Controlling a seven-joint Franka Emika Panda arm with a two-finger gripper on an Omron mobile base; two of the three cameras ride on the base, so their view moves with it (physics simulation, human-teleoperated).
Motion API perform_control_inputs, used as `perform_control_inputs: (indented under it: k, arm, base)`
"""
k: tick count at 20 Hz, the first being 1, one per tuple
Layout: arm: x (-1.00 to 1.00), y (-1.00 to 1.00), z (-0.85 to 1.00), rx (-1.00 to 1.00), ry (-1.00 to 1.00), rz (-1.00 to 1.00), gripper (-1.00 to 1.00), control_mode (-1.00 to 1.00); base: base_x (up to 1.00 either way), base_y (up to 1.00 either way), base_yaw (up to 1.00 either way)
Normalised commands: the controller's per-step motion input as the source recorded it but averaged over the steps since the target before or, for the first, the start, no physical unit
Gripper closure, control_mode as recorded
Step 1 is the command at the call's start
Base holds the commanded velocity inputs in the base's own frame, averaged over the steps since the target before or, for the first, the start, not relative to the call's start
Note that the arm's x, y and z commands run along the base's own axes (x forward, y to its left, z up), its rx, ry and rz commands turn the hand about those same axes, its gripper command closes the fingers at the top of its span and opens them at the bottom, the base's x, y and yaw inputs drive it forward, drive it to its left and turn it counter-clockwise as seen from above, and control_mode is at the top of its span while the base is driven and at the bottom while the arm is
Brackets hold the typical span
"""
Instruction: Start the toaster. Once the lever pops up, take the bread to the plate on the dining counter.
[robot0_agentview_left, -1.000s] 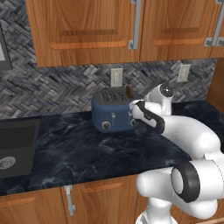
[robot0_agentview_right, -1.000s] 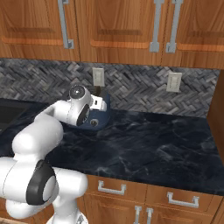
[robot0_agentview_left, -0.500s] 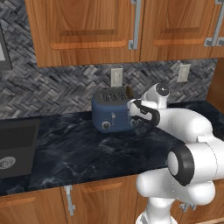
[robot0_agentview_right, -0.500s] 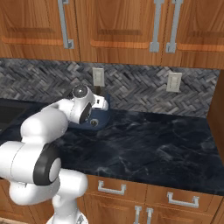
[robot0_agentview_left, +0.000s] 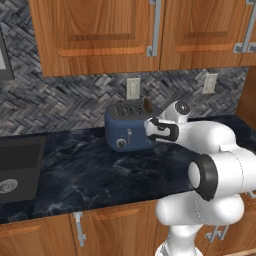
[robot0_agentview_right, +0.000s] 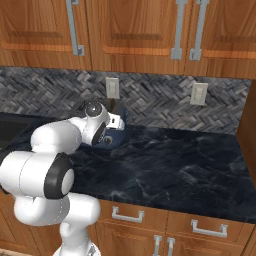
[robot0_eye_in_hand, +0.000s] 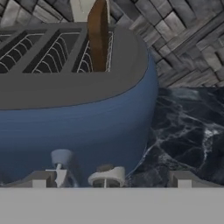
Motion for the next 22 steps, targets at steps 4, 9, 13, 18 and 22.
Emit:
perform_control_inputs:
  k: [4,9,13,18,22]
  arm:
    - [0.0,0.0,-0.44,0.0,0.0,0.0,-1.0,-1.0]
    - [0.0,0.0,-0.46,0.0,0.0,0.0,-1.0,-1.0]
    - [0.0,0.0,-0.44,0.0,0.0,0.0,-1.0,-1.0]
    - [0.0,0.0,-0.47,0.0,0.0,0.0,-1.0,-1.0]
    - [-0.01,0.0,-0.18,0.0,0.0,0.0,-1.0,-1.0]
  base:
    - [0.0,0.0,0.0]
    - [0.0,0.0,0.0]
    - [0.0,0.0,0.0]
    - [0.0,0.0,0.0]
    - [0.0,0.0,0.0]
